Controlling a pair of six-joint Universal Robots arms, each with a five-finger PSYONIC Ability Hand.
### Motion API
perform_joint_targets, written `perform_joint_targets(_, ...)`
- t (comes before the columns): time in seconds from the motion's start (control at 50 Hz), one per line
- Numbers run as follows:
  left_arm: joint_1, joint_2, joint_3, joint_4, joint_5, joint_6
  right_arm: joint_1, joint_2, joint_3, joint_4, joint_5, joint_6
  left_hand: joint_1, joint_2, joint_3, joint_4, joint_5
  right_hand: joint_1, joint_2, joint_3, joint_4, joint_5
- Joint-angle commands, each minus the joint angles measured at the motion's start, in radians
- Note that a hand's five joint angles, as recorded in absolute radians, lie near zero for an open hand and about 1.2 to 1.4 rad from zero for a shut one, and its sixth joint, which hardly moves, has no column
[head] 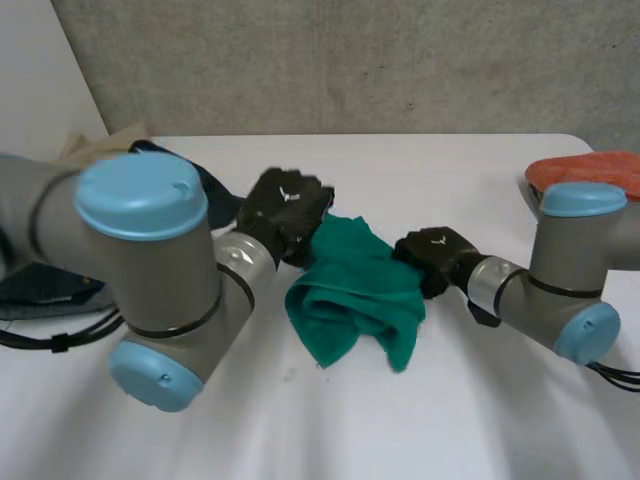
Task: Fold the laundry.
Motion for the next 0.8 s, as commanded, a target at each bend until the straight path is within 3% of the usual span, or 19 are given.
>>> perform_joint_targets(0.02,0.002,0.077,-0.006,0.004,0.007,-0.002,0.015,-0.157,0.032,-0.127,0.014,0.085,0.236,0.204,0.208,0.202,0.236,0.371,0.295,0.317,0.313,0.335)
perform_joint_targets(0.08,0.003,0.082,-0.012,0.004,0.007,-0.004,0.002,-0.257,0.046,-0.144,0.015,0.078,0.236,0.204,0.208,0.202,0.236,0.371,0.295,0.317,0.313,0.335)
perform_joint_targets(0.1,0.005,0.087,-0.019,0.003,0.004,-0.005,-0.003,-0.321,0.046,-0.132,0.014,0.07,-0.197,-0.229,-0.224,-0.231,-0.197,0.371,0.295,0.317,0.313,0.335)
perform_joint_targets(0.12,0.005,0.093,-0.024,0.003,0.001,-0.005,-0.003,-0.343,0.047,-0.126,0.012,0.068,-0.41,-0.442,-0.438,-0.444,-0.41,0.371,0.295,0.317,0.313,0.335)
perform_joint_targets(0.16,0.008,0.111,-0.035,0.003,-0.004,-0.005,-0.003,-0.393,0.043,-0.099,0.011,0.068,-0.562,-0.594,-0.589,-0.596,-0.562,0.371,0.295,0.317,0.313,0.335)
perform_joint_targets(0.28,0.086,0.223,-0.14,0.027,-0.02,-0.018,0.052,-0.424,0.044,-0.08,0.014,0.067,-0.624,-0.656,-0.651,-0.658,-0.624,0.371,0.295,0.317,0.313,0.335)
perform_joint_targets(0.42,0.185,0.352,-0.286,0.133,-0.04,-0.018,0.303,-0.411,0.055,-0.074,0.043,0.068,-0.656,-0.688,-0.684,-0.69,-0.656,0.371,0.295,0.317,0.313,0.335)
perform_joint_targets(0.54,0.288,0.415,-0.38,0.188,-0.039,-0.019,0.403,-0.236,0.04,-0.071,0.141,0.055,-0.662,-0.694,-0.69,-0.696,-0.662,0.346,0.27,0.292,0.288,0.31)
perform_joint_targets(0.56,0.301,0.416,-0.394,0.19,-0.039,-0.021,0.411,-0.193,0.032,-0.071,0.161,0.044,-0.679,-0.712,-0.707,-0.714,-0.679,-0.122,-0.198,-0.176,-0.18,-0.159)
perform_joint_targets(0.64,0.31,0.412,-0.417,0.184,-0.04,-0.025,0.42,-0.141,-0.008,-0.071,0.184,0.004,-0.706,-0.738,-0.734,-0.74,-0.706,-0.742,-0.818,-0.796,-0.8,-0.779)
perform_joint_targets(0.8,0.301,0.412,-0.441,0.176,-0.036,-0.064,0.393,-0.274,0.003,-0.04,0.189,0.001,-0.697,-0.729,-0.725,-0.731,-0.697,-0.811,-0.887,-0.865,-0.869,-0.848)
